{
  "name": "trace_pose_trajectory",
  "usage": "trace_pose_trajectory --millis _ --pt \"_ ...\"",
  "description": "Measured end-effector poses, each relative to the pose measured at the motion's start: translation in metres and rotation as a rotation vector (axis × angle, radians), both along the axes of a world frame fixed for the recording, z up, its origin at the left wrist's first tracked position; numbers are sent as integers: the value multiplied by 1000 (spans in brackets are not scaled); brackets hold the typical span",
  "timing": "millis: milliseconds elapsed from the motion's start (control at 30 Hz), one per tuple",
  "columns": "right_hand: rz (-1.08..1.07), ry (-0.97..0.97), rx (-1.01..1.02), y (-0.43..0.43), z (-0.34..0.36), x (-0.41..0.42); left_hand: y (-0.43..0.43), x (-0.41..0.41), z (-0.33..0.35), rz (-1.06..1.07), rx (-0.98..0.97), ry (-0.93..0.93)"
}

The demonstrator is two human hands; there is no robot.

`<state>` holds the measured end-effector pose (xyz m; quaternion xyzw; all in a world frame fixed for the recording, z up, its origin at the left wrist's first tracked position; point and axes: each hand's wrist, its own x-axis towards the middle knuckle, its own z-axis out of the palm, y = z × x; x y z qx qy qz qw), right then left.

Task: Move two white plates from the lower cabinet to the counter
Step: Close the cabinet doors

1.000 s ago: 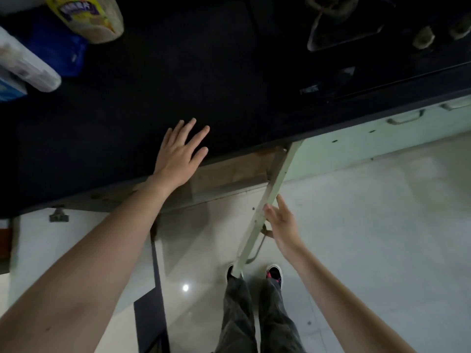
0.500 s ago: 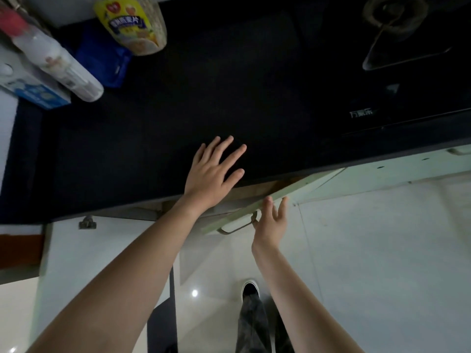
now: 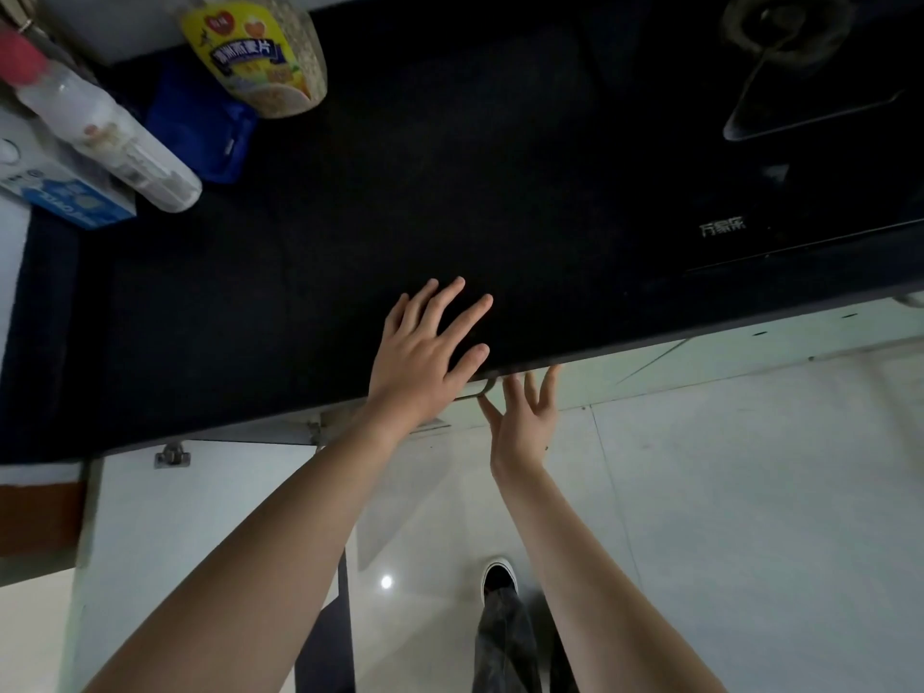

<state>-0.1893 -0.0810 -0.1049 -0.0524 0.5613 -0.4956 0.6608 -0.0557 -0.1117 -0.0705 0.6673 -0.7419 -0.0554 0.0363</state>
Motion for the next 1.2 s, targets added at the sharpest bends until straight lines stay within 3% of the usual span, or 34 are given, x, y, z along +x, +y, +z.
trace_pose_trajectory --millis 367,533,633,733,833,1000,1200 --pt "-70 83 21 -4 0 3 0 0 1 3 -4 3" --pt "-47 280 83 3 18 -16 1 -1 8 -7 48 23" --pt "-30 336 29 12 43 -29 0 -3 20 37 76 180" --pt "192 468 -209 15 69 -31 12 -1 40 251 -29 520" --pt "436 575 -441 12 90 -21 46 13 56 403 -229 610" --pt "865 615 -688 5 107 28 129 63 56 714 -384 576" --pt "1274 783 -1088 0 96 112 238 121 38 1188 -342 415"
